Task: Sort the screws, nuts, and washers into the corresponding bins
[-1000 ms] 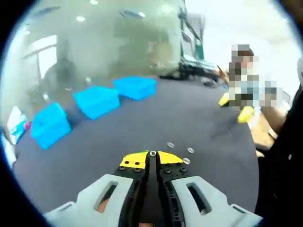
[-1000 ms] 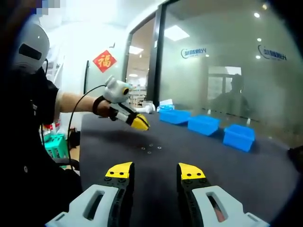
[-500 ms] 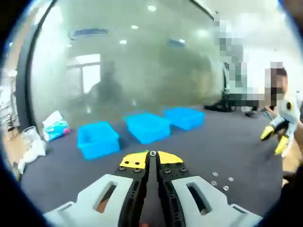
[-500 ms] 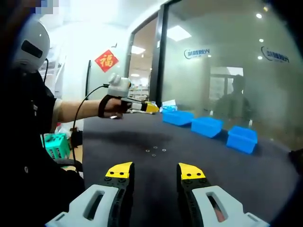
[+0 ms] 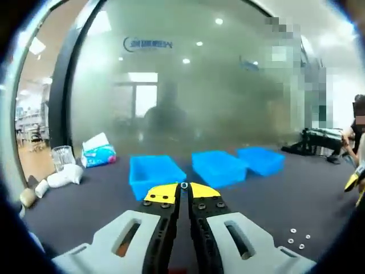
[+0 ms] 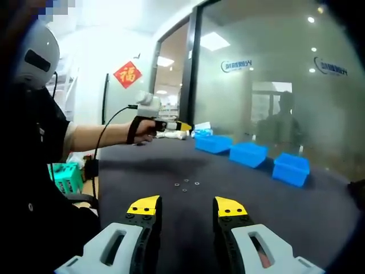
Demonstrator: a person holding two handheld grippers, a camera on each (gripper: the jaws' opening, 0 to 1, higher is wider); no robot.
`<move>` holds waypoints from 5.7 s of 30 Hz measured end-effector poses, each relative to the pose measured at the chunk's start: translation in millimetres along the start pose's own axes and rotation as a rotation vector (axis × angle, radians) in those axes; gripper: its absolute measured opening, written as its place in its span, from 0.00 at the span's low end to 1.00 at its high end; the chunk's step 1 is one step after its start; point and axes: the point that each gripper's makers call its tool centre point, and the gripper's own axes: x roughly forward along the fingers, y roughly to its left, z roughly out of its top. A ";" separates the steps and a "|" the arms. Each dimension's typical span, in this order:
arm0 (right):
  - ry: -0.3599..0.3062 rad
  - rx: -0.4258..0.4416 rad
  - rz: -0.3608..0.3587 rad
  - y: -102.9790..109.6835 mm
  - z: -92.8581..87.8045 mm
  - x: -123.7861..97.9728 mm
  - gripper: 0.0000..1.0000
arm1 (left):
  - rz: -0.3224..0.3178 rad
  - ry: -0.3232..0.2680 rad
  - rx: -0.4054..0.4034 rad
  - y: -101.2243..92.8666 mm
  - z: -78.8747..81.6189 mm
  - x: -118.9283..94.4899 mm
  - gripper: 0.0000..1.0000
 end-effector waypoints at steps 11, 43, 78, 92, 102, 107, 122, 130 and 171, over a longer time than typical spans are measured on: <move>-0.008 0.018 -0.036 -10.1 -2.5 -5.1 0.32 | 0.032 0.018 -0.007 23.8 14.0 61.8 0.06; 0.011 0.033 -0.063 -20.5 -10.7 -8.6 0.32 | 0.027 0.163 -0.051 52.2 -0.5 155.4 0.06; -0.024 0.024 -0.059 -17.1 4.5 -6.5 0.32 | -0.330 0.087 0.030 -41.8 13.1 -5.4 0.41; -0.047 0.015 -0.075 -23.0 20.9 -5.4 0.33 | -0.483 0.088 0.049 -56.8 -0.3 -114.9 0.43; -0.048 0.008 -0.073 -23.7 25.5 -5.0 0.33 | -0.528 0.088 0.082 -51.2 -8.9 -160.8 0.44; -0.043 0.007 -0.073 -23.4 24.3 -5.3 0.33 | -0.579 0.115 0.113 -56.8 -17.6 -177.9 0.44; -0.031 0.009 -0.050 -19.5 17.6 -4.5 0.33 | -0.663 0.227 0.152 -69.8 -41.9 -182.9 0.44; 0.036 -0.039 0.003 -19.1 14.8 -1.5 0.33 | -0.646 0.218 0.154 -64.9 -39.5 -183.8 0.44; 0.349 -0.234 0.338 -6.0 3.7 56.2 0.32 | -0.632 0.250 0.152 -55.5 -52.8 -188.5 0.44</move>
